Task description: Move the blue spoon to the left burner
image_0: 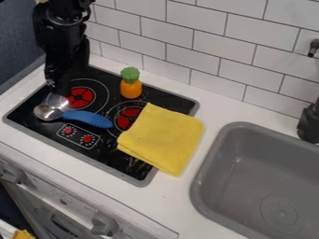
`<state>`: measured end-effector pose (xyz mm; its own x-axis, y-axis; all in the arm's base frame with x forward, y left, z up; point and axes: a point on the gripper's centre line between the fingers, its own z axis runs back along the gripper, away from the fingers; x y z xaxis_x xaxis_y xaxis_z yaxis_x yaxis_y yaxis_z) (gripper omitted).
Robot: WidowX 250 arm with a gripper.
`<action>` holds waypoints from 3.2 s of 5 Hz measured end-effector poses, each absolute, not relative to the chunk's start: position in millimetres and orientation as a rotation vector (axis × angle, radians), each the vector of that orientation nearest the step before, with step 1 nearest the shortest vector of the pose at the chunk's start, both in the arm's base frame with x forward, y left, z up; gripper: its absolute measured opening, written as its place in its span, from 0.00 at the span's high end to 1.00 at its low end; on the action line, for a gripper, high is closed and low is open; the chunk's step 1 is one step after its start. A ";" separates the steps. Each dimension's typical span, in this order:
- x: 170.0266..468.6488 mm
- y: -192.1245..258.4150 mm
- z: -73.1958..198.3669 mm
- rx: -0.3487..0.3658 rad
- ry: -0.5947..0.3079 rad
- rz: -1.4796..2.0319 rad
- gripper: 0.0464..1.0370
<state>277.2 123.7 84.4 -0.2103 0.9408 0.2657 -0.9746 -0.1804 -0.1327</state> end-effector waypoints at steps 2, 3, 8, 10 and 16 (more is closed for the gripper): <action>274.5 120.9 58.6 0.163 -0.257 1.731 0.04; 275.6 120.0 39.2 0.128 -0.221 1.697 0.04; 273.8 129.1 3.7 0.132 -0.091 1.586 0.65; 272.4 155.9 45.5 0.161 -0.210 1.399 0.65; 315.9 190.0 9.1 0.136 -0.075 0.266 0.65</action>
<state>315.9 190.0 9.1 0.9622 0.2565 0.0913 -0.2666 0.9558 0.1240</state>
